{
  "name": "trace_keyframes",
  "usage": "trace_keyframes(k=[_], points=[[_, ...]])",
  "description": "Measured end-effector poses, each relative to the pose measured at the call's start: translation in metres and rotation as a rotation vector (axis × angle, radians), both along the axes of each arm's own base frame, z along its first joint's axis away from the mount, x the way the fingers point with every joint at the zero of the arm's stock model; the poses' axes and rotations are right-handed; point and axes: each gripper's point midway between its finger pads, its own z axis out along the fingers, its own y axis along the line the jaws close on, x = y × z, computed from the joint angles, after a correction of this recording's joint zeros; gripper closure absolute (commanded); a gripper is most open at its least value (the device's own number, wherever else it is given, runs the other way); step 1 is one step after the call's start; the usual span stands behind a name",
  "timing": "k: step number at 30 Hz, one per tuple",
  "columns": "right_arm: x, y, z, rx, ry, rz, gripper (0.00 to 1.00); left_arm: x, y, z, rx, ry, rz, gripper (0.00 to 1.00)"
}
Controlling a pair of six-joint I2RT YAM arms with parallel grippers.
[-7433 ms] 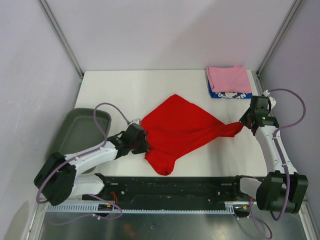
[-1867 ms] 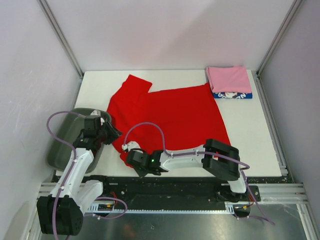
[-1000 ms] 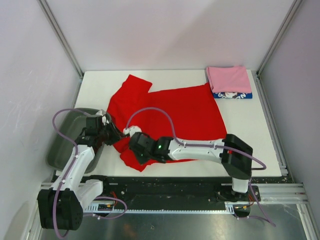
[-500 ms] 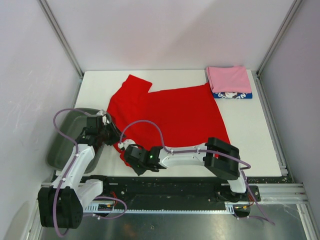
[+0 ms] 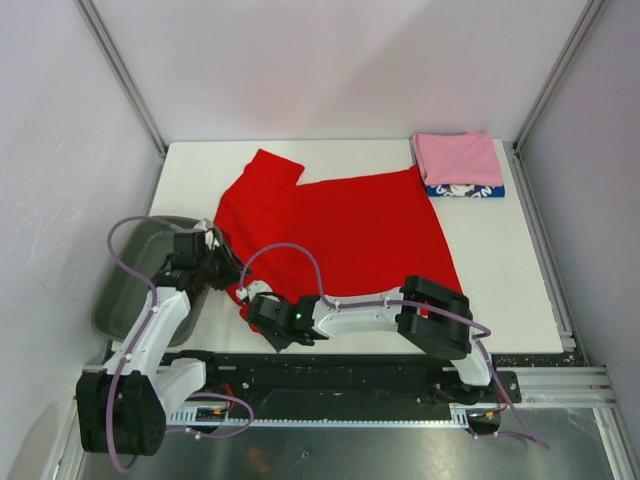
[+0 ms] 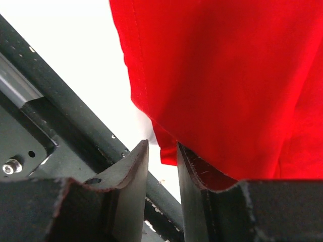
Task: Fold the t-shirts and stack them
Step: Grap the side of the flattened tshirt closest away from the robot with both arms
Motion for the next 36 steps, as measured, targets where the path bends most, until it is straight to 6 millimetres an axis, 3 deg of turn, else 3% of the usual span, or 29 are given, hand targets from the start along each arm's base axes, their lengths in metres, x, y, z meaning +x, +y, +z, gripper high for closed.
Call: trace_keyframes(k=[13,17,21,29,32,36], points=[[0.001,0.004,-0.002,-0.004,-0.014,-0.001,0.65,0.003,-0.002,0.002,-0.007,-0.015,-0.006,0.65],[0.002,0.005,-0.003,-0.007,-0.022,-0.003,0.75,0.003,-0.003,0.003,-0.012,-0.015,-0.010,0.65],[0.004,0.004,-0.004,-0.013,-0.035,-0.007,0.96,0.002,-0.003,0.003,-0.016,-0.015,-0.014,0.65],[0.009,0.002,-0.002,-0.009,-0.020,-0.018,1.00,0.002,-0.004,0.003,-0.017,-0.014,-0.014,0.65],[0.013,-0.004,0.008,-0.003,0.003,-0.024,1.00,0.002,-0.004,0.002,-0.017,-0.013,-0.014,0.65],[0.029,-0.006,0.051,0.085,0.008,-0.051,1.00,0.001,-0.004,0.000,-0.018,-0.009,-0.015,0.65]])
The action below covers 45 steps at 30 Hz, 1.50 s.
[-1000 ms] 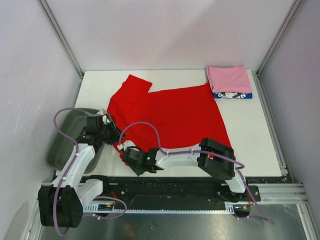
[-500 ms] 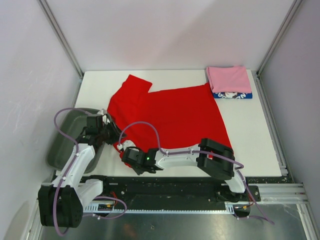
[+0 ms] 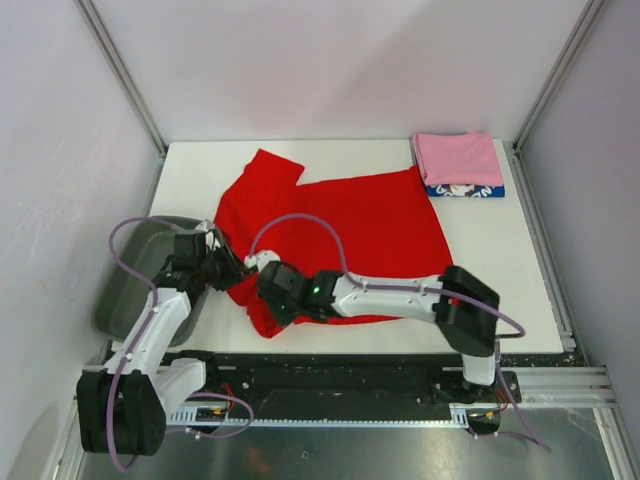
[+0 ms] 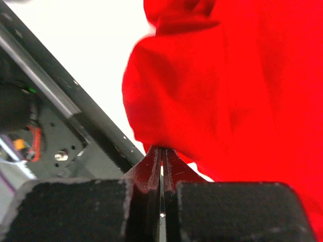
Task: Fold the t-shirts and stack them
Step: Grap the side of the flattened tshirt closest away from the robot with both arms
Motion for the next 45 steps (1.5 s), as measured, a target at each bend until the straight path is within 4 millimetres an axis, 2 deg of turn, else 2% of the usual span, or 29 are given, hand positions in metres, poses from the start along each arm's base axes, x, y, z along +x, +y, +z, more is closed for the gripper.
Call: trace_keyframes(k=[3,5,8,11,15,19,23,27,31,38,45], points=[[0.016,-0.005,0.042,0.099,-0.003,-0.034,1.00,-0.002,0.000,-0.003,-0.001,0.007,-0.002,0.65],[0.029,-0.011,0.061,0.149,-0.006,-0.061,1.00,-0.005,-0.001,-0.005,-0.001,0.011,-0.006,0.65],[0.049,-0.025,0.072,0.192,0.005,-0.114,1.00,-0.009,-0.006,-0.006,-0.005,0.009,-0.019,0.65],[0.064,-0.041,0.061,0.183,0.033,-0.162,1.00,-0.014,-0.014,-0.007,-0.010,0.003,-0.044,0.65],[0.066,-0.057,0.039,0.145,0.077,-0.188,1.00,-0.026,-0.027,-0.010,-0.021,0.008,-0.077,0.65],[0.069,-0.062,0.025,0.135,0.111,-0.212,1.00,-0.037,-0.040,-0.011,-0.021,0.000,-0.107,0.65],[0.084,-0.067,0.008,0.129,0.146,-0.260,1.00,-0.047,-0.053,-0.014,-0.017,0.000,-0.141,0.65],[0.102,-0.072,-0.014,0.119,0.185,-0.317,1.00,-0.058,-0.058,-0.025,-0.006,0.032,-0.148,0.65],[0.113,-0.079,-0.034,0.108,0.230,-0.363,1.00,-0.059,-0.058,-0.029,0.006,0.035,-0.142,0.65],[0.118,-0.080,-0.045,0.116,0.273,-0.391,1.00,-0.062,-0.062,-0.027,0.011,0.023,-0.165,0.66],[0.124,-0.081,-0.050,0.134,0.302,-0.404,1.00,-0.075,-0.069,-0.033,0.013,0.034,-0.206,0.65]])
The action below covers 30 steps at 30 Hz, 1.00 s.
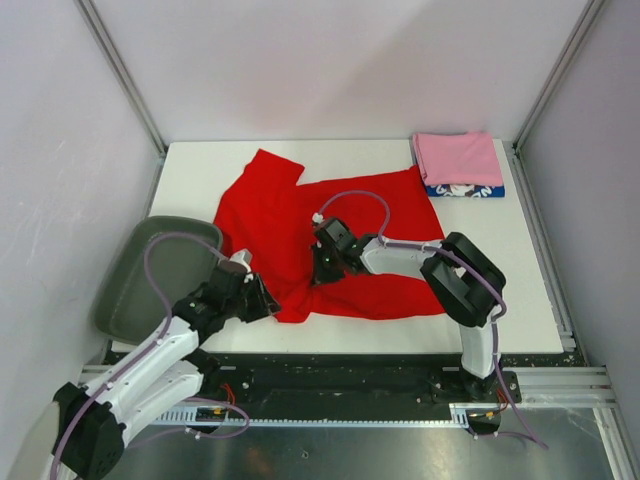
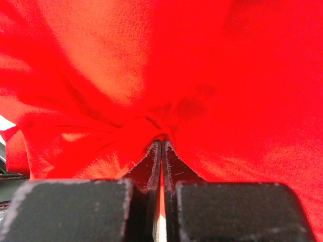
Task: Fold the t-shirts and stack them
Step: Grap the side of the flattened tshirt closest away from the robot with both arms
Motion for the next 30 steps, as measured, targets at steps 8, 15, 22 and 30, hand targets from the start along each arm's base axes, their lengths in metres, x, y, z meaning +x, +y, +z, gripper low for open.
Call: trace_keyframes(k=[8,15,22,30], points=[[0.002,0.001,-0.004,0.021,0.025,-0.001,1.00,-0.008,-0.001,-0.004,0.013,0.008,-0.017,0.64],[0.001,0.005,-0.004,0.040,0.036,0.003,1.00,-0.014,-0.001,-0.017,0.054,0.055,-0.035,0.64],[0.001,0.005,-0.004,0.042,0.036,0.004,1.00,-0.011,0.000,-0.018,0.087,0.056,-0.029,0.83],[0.000,0.003,-0.001,0.023,0.020,-0.003,1.00,-0.006,-0.012,-0.002,0.059,0.022,-0.044,1.00]])
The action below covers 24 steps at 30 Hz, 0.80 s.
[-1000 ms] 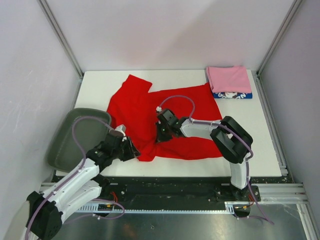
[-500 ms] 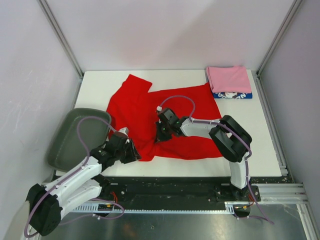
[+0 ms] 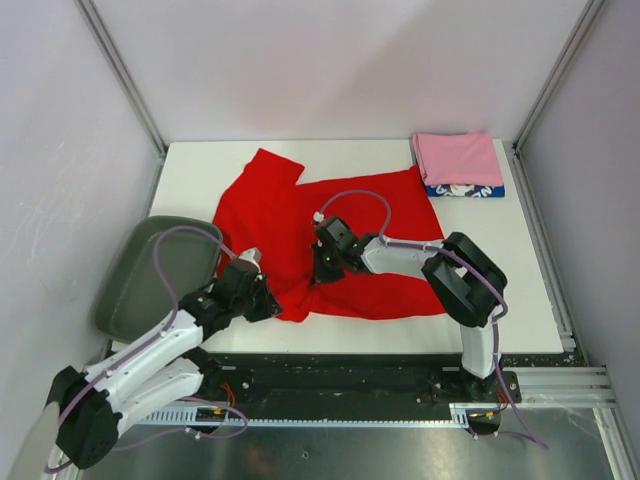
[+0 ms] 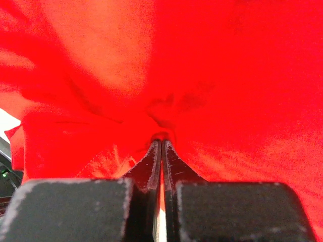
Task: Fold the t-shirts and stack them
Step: Grap the side of the flattened tshirt closest away from the robot with both arms
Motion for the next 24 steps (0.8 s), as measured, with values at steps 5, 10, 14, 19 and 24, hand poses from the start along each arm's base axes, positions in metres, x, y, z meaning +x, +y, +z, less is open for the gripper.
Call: trace_keyframes(k=[5,10,14,19,24], points=[[-0.009,-0.005,0.019,-0.030,-0.048,0.007,1.00,-0.001,-0.006,0.031,-0.100,-0.067,0.011,1.00],[-0.039,-0.008,0.047,-0.017,-0.104,0.045,1.00,-0.005,-0.008,0.069,-0.190,-0.138,0.019,1.00],[-0.078,-0.021,0.052,-0.023,-0.112,0.079,1.00,-0.017,-0.005,0.077,-0.226,-0.130,0.019,1.00],[-0.133,-0.034,0.035,-0.065,-0.088,0.124,1.00,-0.034,0.000,0.075,-0.244,-0.080,0.027,1.00],[-0.170,-0.038,0.020,-0.096,-0.066,0.154,1.00,-0.046,0.002,0.069,-0.241,-0.022,0.024,1.00]])
